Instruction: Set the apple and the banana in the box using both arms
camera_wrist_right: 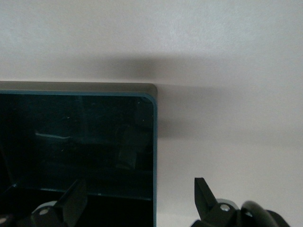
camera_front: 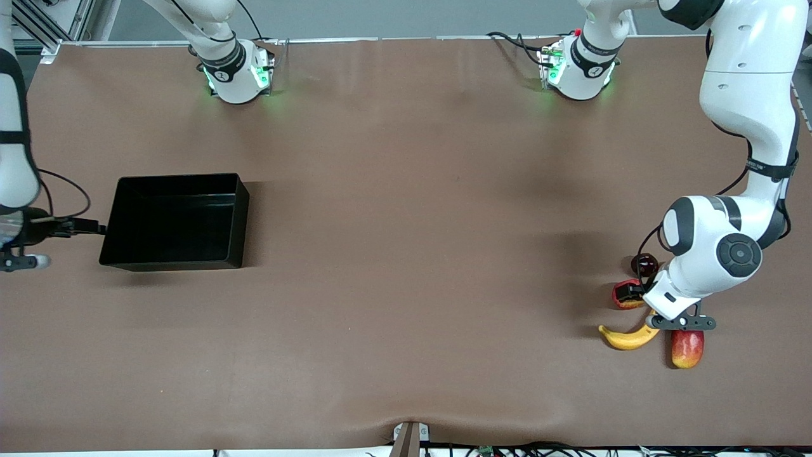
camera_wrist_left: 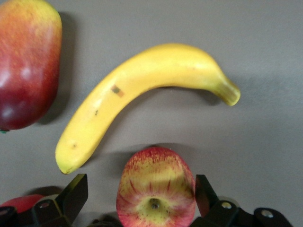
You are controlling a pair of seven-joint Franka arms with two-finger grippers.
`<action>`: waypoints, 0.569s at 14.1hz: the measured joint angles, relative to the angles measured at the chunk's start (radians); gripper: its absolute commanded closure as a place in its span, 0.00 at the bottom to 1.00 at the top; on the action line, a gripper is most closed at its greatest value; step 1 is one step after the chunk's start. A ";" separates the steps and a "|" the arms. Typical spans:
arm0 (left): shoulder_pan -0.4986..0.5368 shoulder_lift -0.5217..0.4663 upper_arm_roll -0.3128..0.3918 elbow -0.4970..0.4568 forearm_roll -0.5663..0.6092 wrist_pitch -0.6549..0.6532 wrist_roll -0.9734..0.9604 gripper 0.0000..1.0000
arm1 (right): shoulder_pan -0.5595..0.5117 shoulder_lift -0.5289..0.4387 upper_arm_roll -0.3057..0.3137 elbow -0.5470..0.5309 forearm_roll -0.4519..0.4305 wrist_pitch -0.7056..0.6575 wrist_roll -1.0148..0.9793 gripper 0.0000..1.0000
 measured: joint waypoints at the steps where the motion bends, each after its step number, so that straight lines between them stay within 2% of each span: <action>1: 0.001 0.002 0.000 -0.005 0.000 0.002 0.000 0.04 | -0.002 0.002 0.000 -0.037 0.000 0.040 0.000 0.24; 2: 0.000 0.004 0.000 -0.011 0.000 0.002 0.000 0.27 | -0.005 0.006 0.000 -0.074 0.000 0.078 0.000 0.32; 3: 0.000 0.005 -0.001 -0.015 0.000 0.002 0.000 0.56 | -0.011 0.013 0.000 -0.105 0.000 0.107 0.000 0.48; 5: 0.000 0.006 -0.004 -0.021 0.000 0.002 0.001 0.95 | -0.018 0.024 0.000 -0.128 0.000 0.123 -0.028 0.87; 6: -0.001 0.005 -0.004 -0.021 0.000 0.002 0.003 1.00 | -0.021 0.028 0.000 -0.131 0.000 0.123 -0.056 1.00; 8: -0.001 0.004 -0.004 -0.021 0.000 0.002 0.018 1.00 | -0.032 0.032 0.000 -0.133 0.000 0.123 -0.106 1.00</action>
